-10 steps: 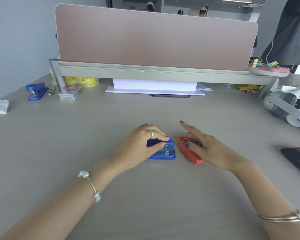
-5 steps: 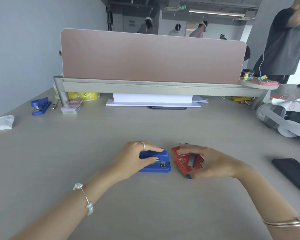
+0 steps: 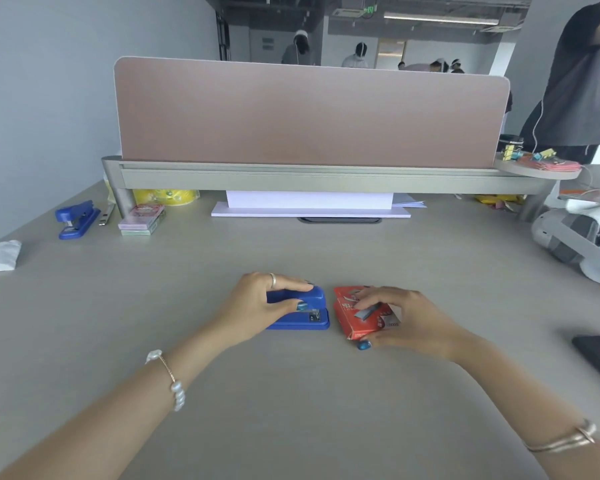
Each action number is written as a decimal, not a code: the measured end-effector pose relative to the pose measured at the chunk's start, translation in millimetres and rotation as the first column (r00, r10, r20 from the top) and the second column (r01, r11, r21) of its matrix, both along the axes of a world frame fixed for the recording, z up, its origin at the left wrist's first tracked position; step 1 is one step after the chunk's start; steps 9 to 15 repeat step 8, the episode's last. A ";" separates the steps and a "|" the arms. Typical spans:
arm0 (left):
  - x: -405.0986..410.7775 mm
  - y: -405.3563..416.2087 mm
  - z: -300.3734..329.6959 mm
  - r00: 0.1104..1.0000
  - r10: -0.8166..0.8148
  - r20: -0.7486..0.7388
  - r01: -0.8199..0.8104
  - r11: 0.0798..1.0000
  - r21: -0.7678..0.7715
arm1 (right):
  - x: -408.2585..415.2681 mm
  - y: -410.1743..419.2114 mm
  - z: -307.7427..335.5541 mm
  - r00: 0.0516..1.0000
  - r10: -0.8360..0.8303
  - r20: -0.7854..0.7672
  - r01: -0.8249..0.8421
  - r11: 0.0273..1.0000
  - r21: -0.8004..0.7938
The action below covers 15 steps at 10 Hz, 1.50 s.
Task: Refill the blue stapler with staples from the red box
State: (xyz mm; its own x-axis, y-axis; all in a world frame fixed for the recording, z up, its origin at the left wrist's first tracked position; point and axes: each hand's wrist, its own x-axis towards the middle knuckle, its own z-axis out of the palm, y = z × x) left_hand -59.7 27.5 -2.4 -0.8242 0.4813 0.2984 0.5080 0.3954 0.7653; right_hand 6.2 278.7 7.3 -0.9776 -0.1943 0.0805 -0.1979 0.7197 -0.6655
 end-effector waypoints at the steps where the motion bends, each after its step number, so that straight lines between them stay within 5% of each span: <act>1: -31.7 1.8 -0.1 0.999 0.041 -0.014 -0.041 0.999 0.006 | -34.2 -0.7 -1.6 0.999 -0.026 -0.025 0.026 1.000 -0.008; 5: -161.0 18.6 1.4 0.991 0.133 -0.024 -0.132 0.991 0.006 | -170.5 -1.6 -4.0 0.994 -0.099 -0.040 0.099 0.995 -0.005; 15: -162.1 13.8 10.0 0.991 0.127 0.050 -0.129 0.991 0.034 | -168.6 -2.7 7.1 0.993 -0.111 -0.024 0.110 0.992 -0.059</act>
